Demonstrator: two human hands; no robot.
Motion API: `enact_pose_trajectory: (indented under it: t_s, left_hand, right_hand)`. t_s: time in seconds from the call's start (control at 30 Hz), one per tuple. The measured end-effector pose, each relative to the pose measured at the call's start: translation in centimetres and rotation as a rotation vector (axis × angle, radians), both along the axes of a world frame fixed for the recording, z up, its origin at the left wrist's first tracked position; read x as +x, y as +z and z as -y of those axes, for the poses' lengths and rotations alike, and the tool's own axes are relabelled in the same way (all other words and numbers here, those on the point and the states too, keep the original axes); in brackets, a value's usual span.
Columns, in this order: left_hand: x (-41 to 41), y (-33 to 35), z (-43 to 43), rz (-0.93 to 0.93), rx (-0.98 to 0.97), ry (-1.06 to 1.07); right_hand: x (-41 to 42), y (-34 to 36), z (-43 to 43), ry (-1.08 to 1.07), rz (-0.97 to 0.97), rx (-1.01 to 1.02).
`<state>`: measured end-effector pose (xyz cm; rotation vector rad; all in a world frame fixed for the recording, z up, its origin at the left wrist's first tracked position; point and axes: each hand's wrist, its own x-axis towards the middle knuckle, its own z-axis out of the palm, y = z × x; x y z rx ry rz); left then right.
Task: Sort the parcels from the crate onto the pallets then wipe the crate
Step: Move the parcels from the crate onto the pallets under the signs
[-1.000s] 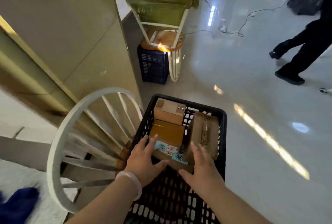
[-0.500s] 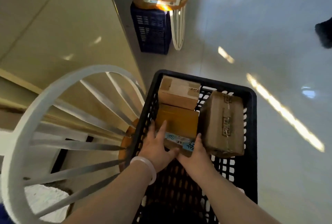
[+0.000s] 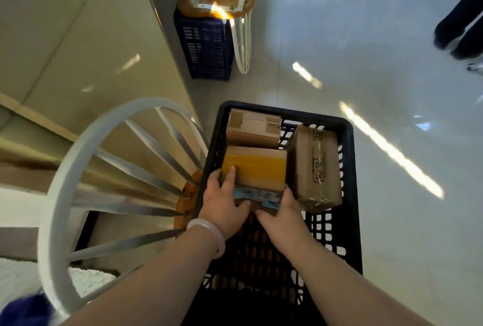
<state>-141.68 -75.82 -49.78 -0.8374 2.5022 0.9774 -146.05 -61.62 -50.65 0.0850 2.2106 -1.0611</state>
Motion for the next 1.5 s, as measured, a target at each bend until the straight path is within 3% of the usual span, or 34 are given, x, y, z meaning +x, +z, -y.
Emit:
enact_pose_trajectory:
  t_s: [0.2, 0.4, 0.7, 0.97, 1.1, 1.27, 1.5]
  left_hand:
    - [0.3, 5.7, -0.7, -0.013, 0.098, 0.099]
    - [1.1, 10.3, -2.8, -0.152, 0.240, 0.195]
    - [1.5, 15.0, -7.2, -0.419, 0.436, 0.298]
    - [2.8, 18.0, -9.4, -0.417, 0.564, 0.590]
    - [5.6, 19.6, -9.1, -0.374, 0.548, 0.526]
    - [10.1, 20.2, -7.7, -0.513, 0.486, 0.500]
    - [16.9, 22.1, -4.2, -0.647, 0.469, 0.693]
  right_hand:
    - [-0.5, 6.7, -2.5, 0.165, -0.374, 0.064]
    - [-3.4, 12.4, -5.5, 0.179, -0.501, -0.039]
    - [-7.0, 19.7, -8.6, 0.329, -0.546, -0.100]
    - [-4.4, 21.7, -9.5, 0.524, -0.614, -0.158]
    - [-2.6, 21.4, -8.5, 0.641, -0.575, -0.156]
    - [-1.0, 22.5, -5.4, 0.844, -0.564, -0.195]
    - [3.9, 24.3, 1.4, 1.060, -0.615, -0.233]
